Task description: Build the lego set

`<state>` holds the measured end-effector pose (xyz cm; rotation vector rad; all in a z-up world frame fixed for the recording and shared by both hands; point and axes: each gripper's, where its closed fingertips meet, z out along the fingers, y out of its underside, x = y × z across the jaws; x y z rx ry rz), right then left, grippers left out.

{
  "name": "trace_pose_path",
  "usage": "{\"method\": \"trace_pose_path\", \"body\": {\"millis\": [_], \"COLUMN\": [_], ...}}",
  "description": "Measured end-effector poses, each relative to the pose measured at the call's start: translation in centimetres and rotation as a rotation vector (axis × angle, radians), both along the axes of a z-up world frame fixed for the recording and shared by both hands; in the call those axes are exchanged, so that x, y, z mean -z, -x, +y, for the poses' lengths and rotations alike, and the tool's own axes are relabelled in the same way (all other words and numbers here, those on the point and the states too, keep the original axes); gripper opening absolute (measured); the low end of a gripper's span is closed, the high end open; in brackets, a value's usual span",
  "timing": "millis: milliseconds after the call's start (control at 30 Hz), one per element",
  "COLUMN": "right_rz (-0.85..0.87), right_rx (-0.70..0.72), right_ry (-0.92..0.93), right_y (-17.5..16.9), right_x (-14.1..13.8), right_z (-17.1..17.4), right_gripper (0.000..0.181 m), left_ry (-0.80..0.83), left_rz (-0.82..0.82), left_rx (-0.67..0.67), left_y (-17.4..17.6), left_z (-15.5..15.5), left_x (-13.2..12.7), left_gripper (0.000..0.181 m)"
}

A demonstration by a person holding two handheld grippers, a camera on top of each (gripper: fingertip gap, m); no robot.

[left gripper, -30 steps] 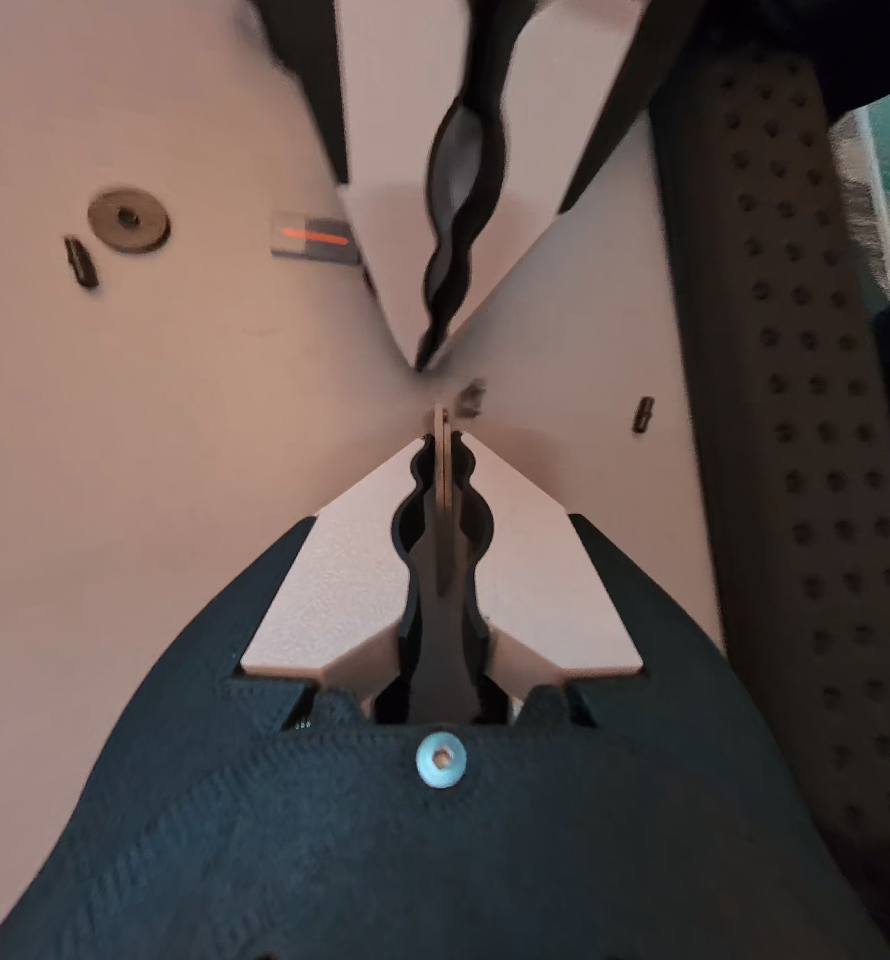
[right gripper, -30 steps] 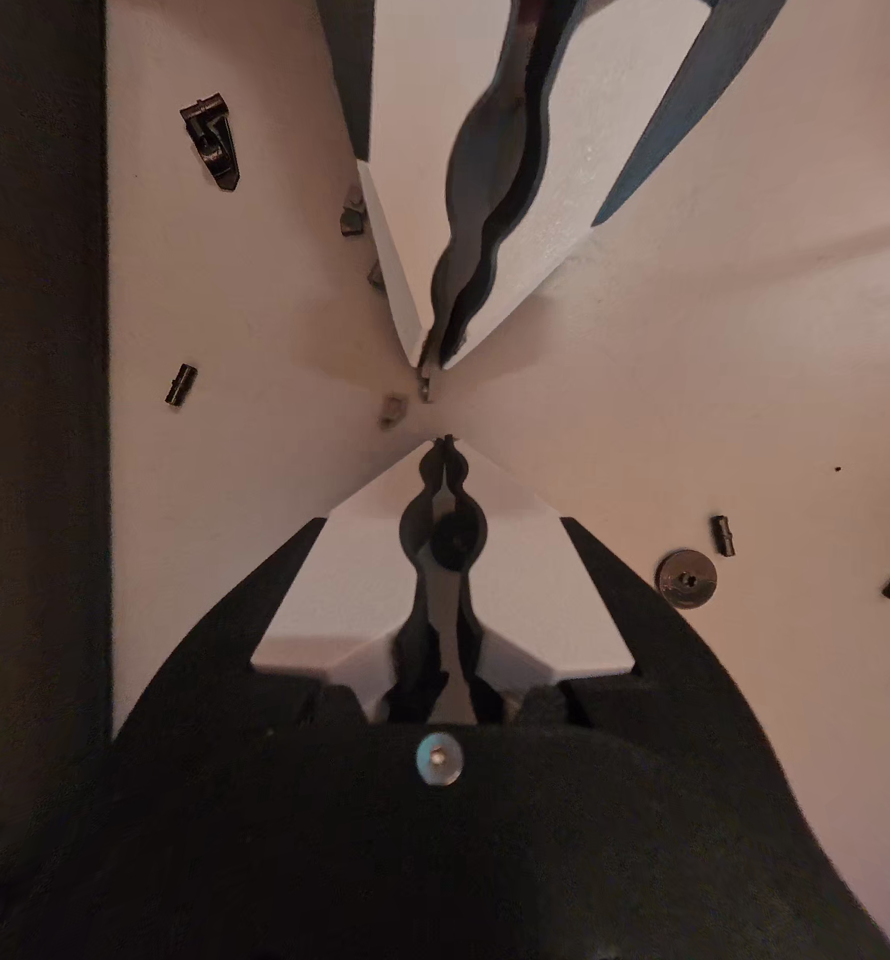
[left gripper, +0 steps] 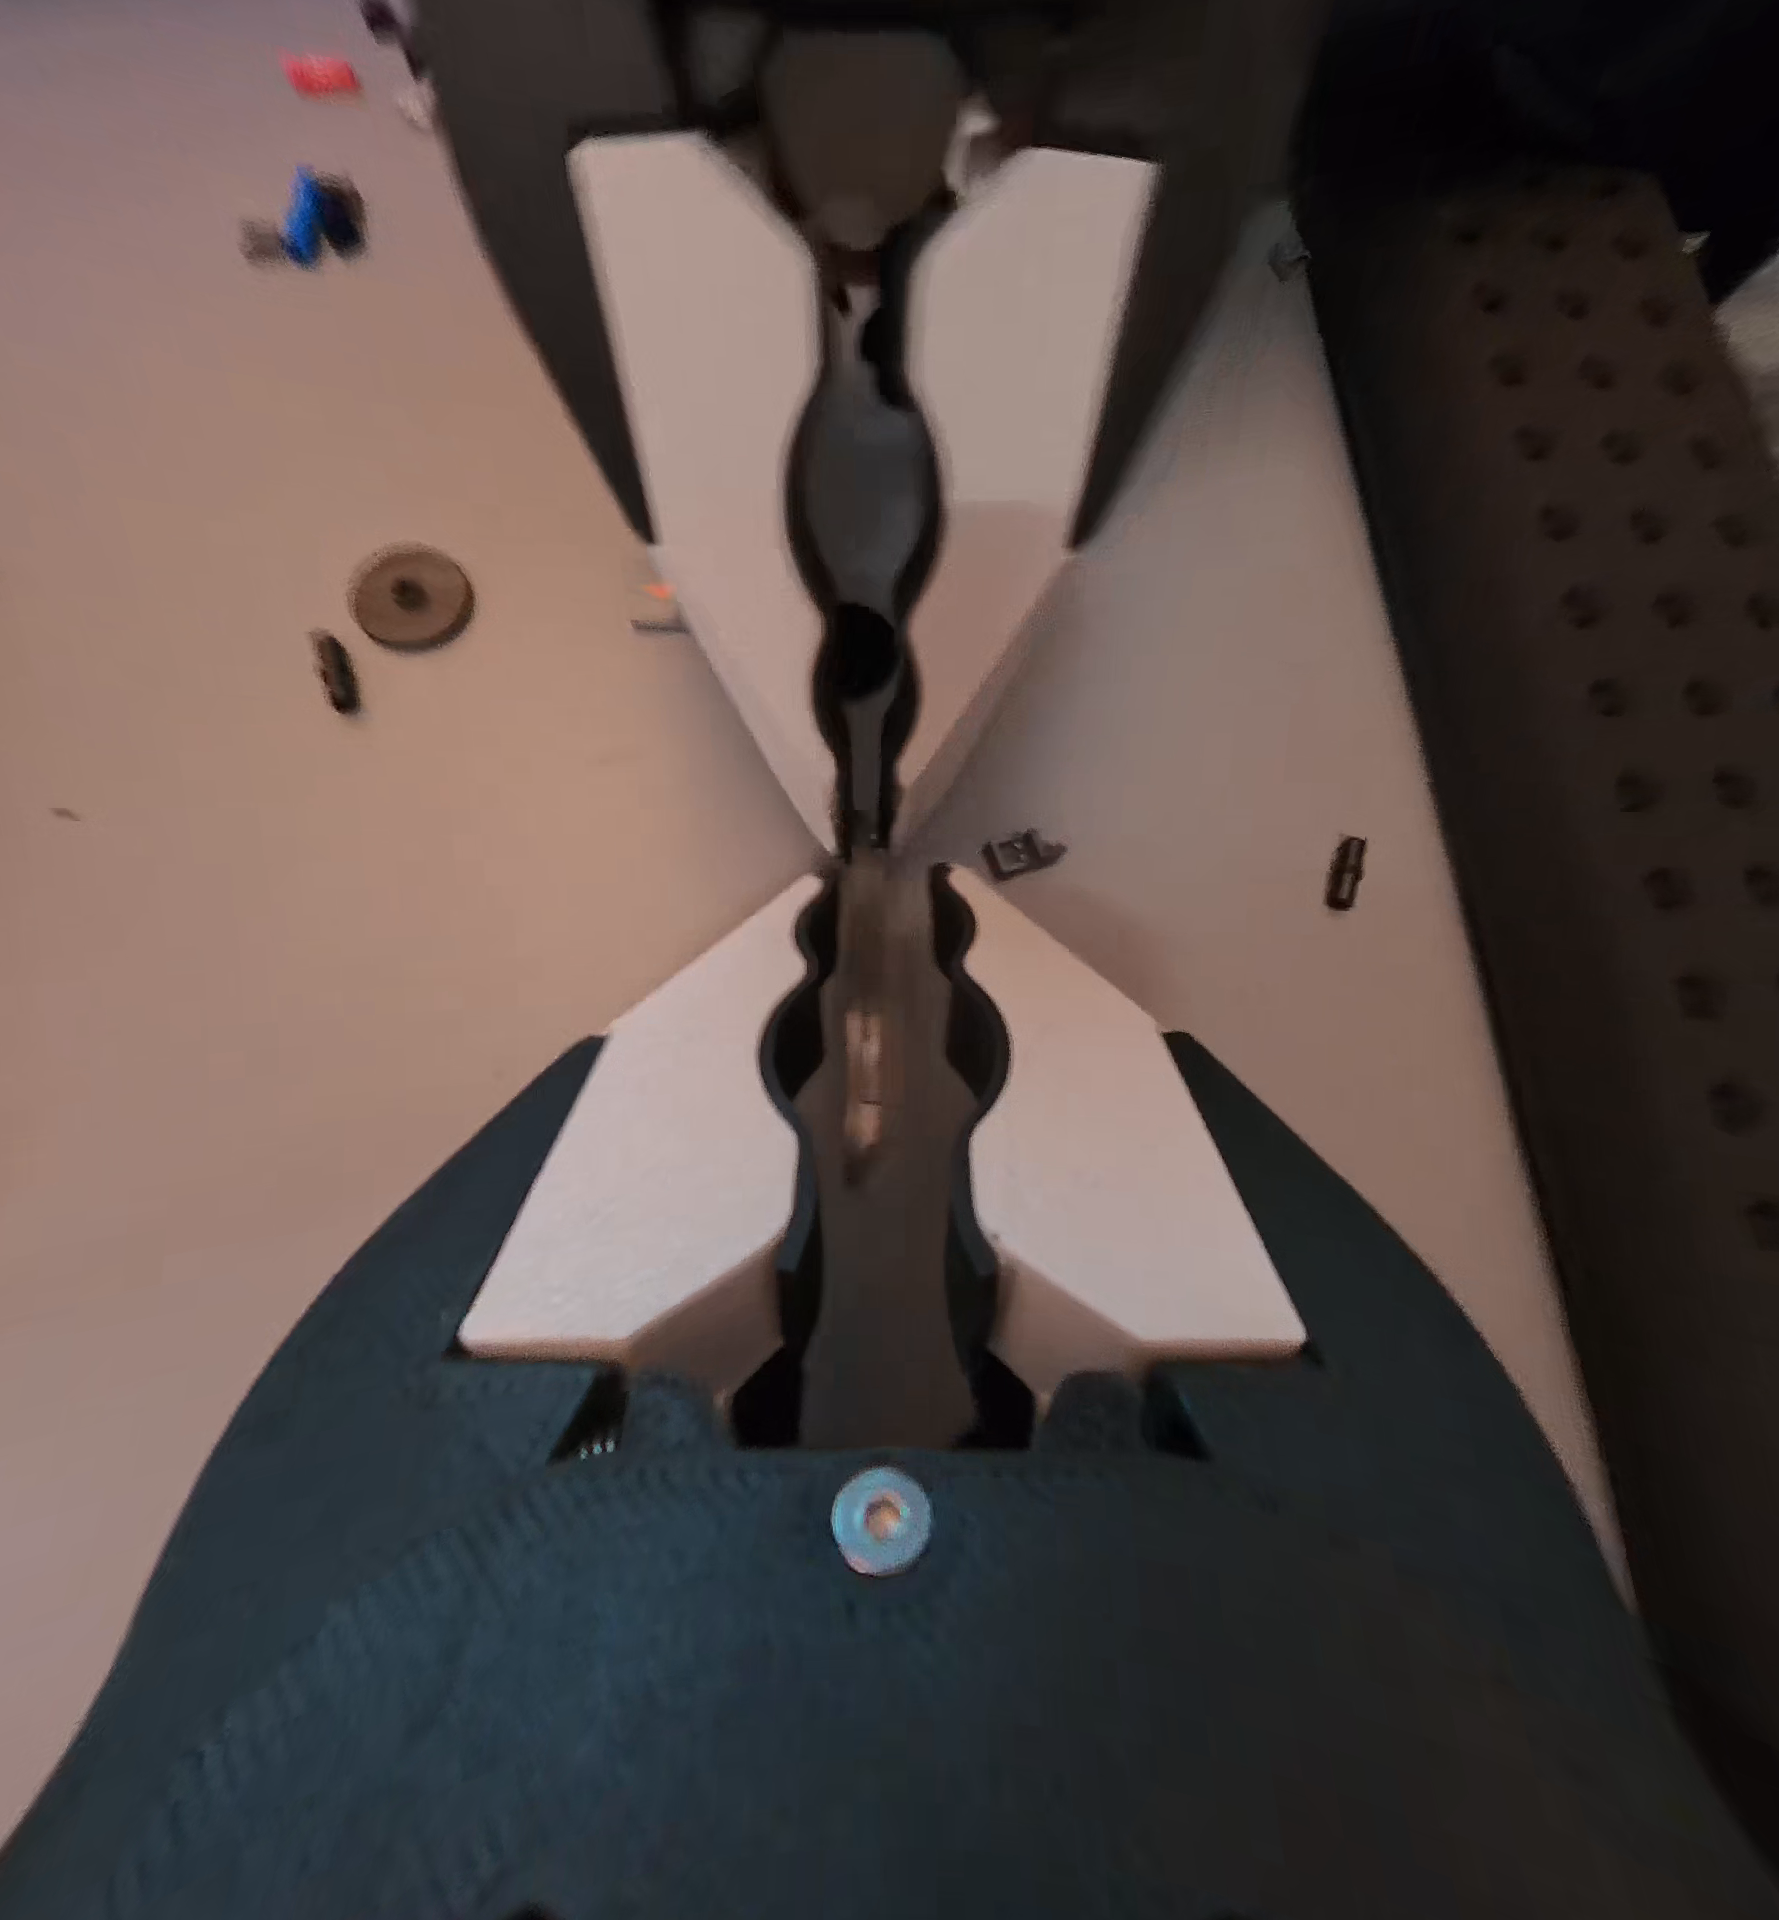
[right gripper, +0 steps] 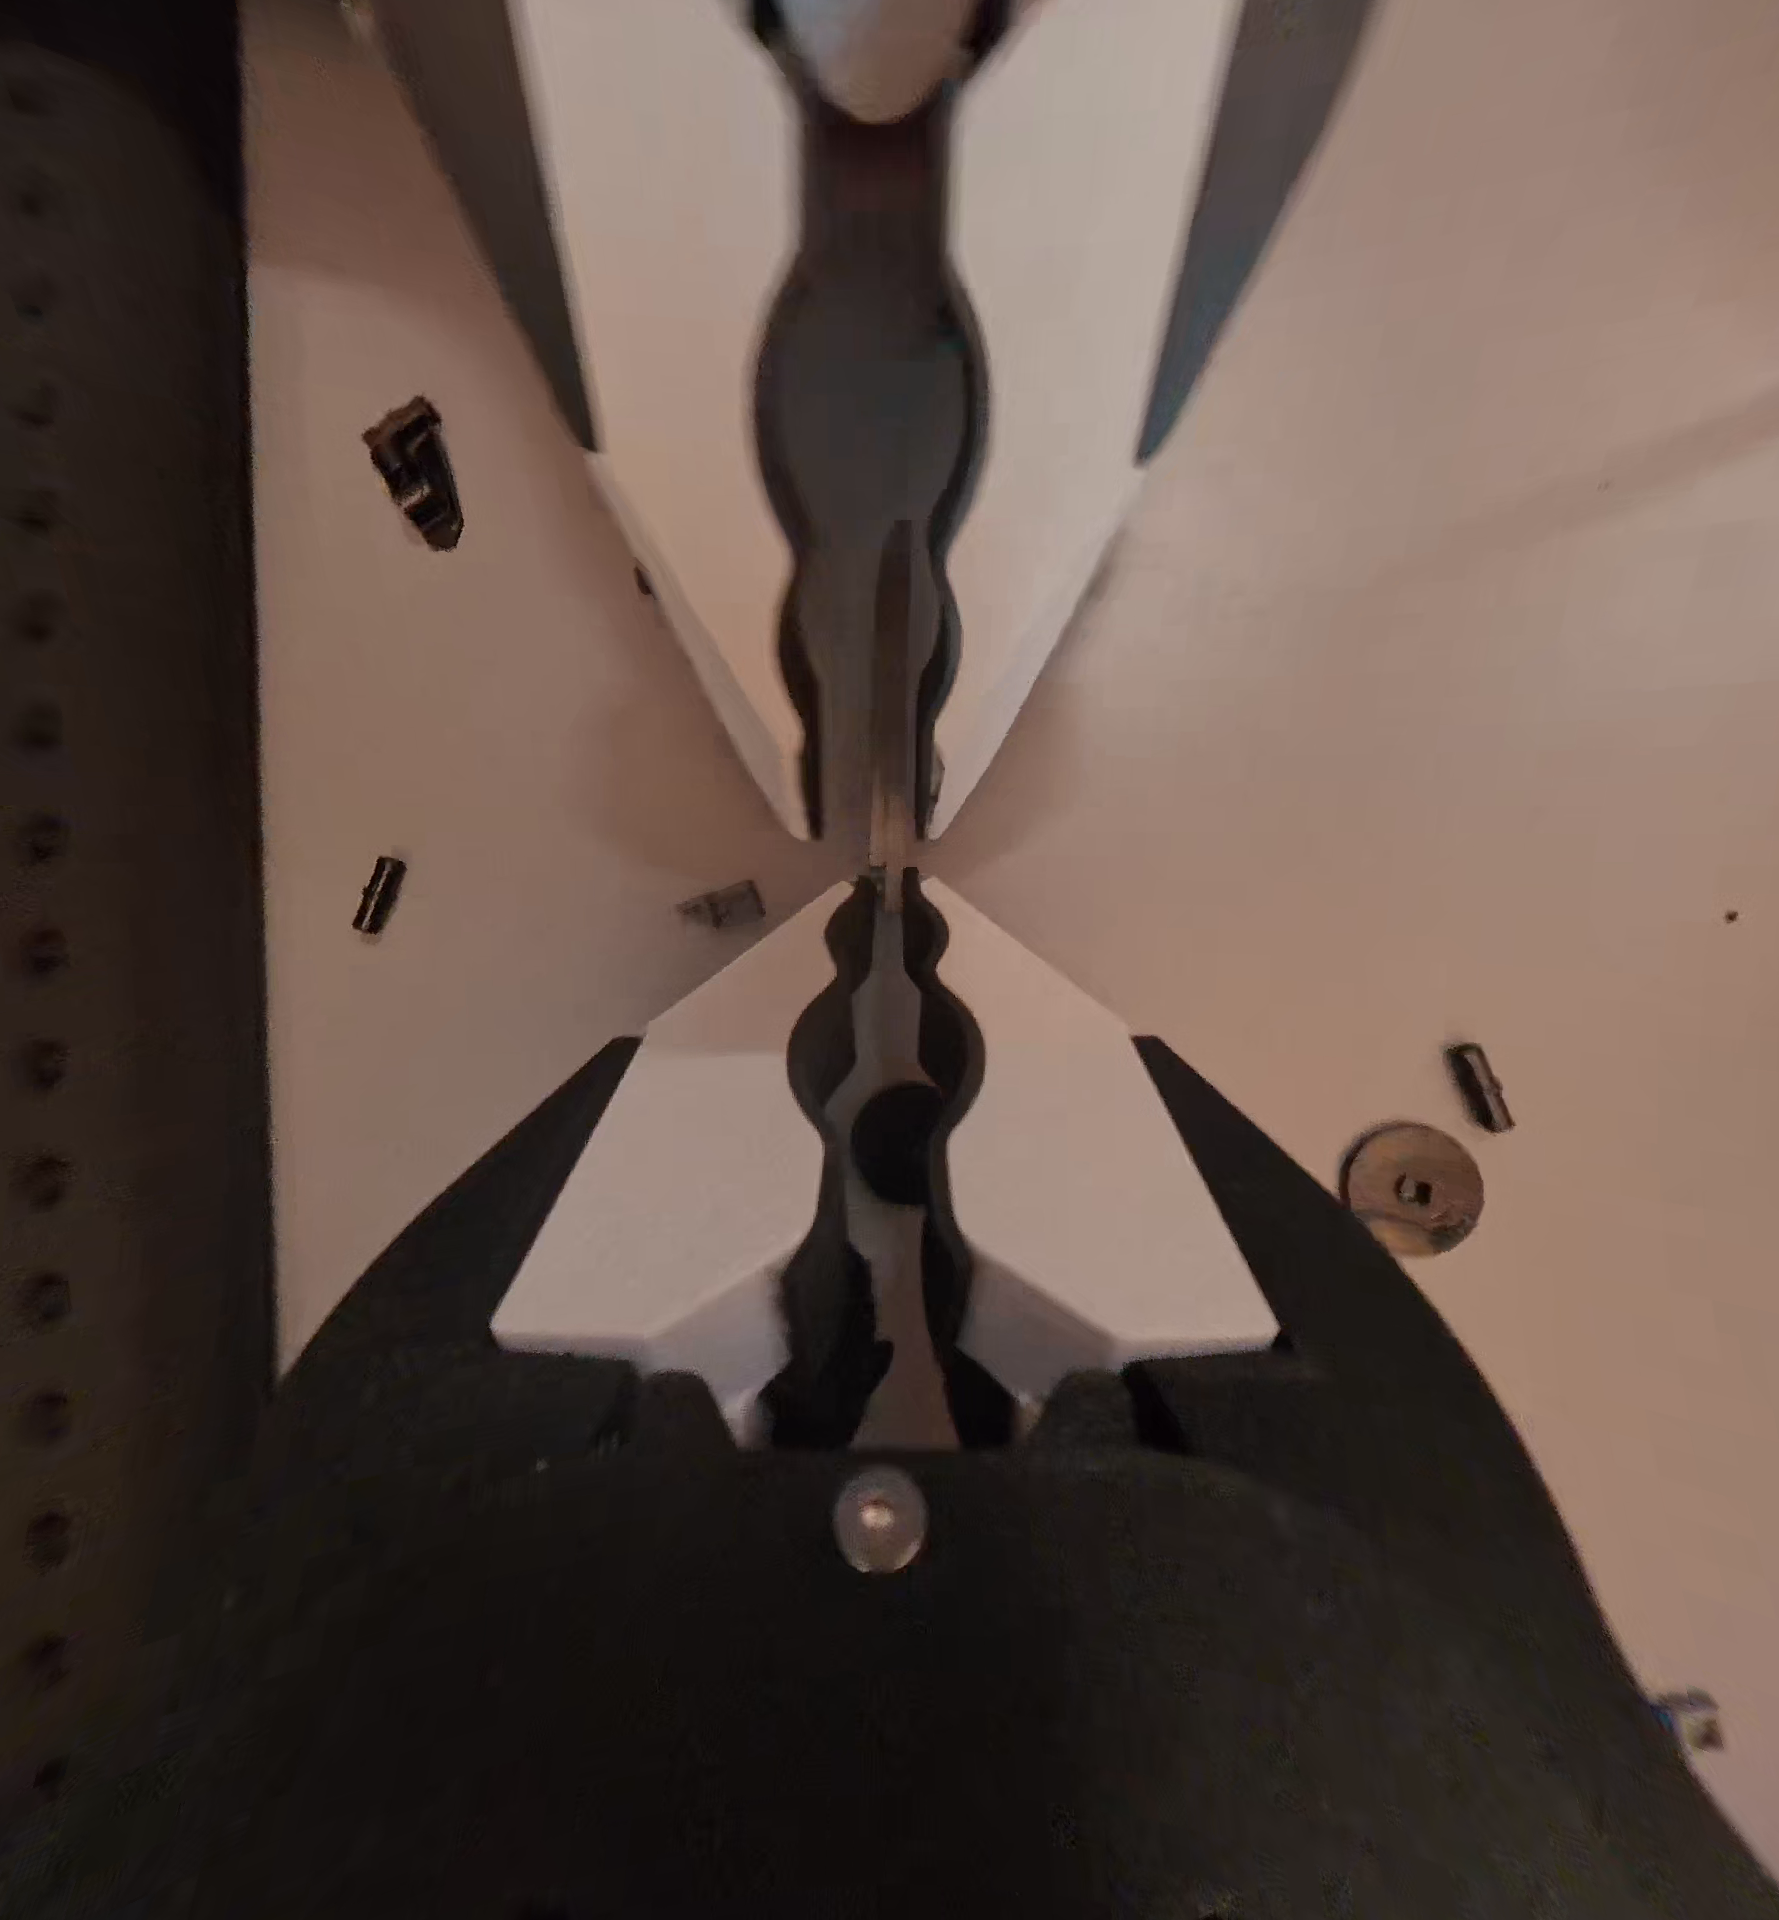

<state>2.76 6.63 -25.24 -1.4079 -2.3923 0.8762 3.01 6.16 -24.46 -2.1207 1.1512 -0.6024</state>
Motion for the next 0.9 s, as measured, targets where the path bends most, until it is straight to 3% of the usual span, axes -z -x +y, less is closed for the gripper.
{"method": "trace_pose_path", "body": {"millis": [133,367,500,567,800,900], "right_rz": [-0.010,-0.002,0.021,0.041,0.031,0.033], "right_rx": [0.076,0.125,0.129,0.120,0.039,0.036], "right_ry": [0.142,0.342,0.236,0.161,0.115,0.127], "right_y": [0.0,0.2,0.3,0.3,0.1,0.2], "right_x": [-0.9,-2.4,-2.1,-2.0,-1.3,-1.5], "right_z": [0.8,0.8,1.5,1.8,0.5,0.3], "right_gripper": [0.003,0.003,0.005,0.006,0.009,0.001], "left_ry": [-0.167,-0.296,-0.240,-0.134,-0.058,-0.048], "left_rz": [0.134,0.287,0.273,0.217,0.168,0.139], "left_rx": [0.001,0.000,-0.017,-0.008,0.008,0.001], "left_y": [0.4,1.0,1.3,1.2,0.7,0.7], "left_z": [0.8,1.8,1.7,0.8,0.2,0.2], "left_x": [-0.5,-0.4,0.0,0.7,1.2,1.1], "left_gripper": [0.026,0.008,0.007,0.007,0.007,0.008]}}
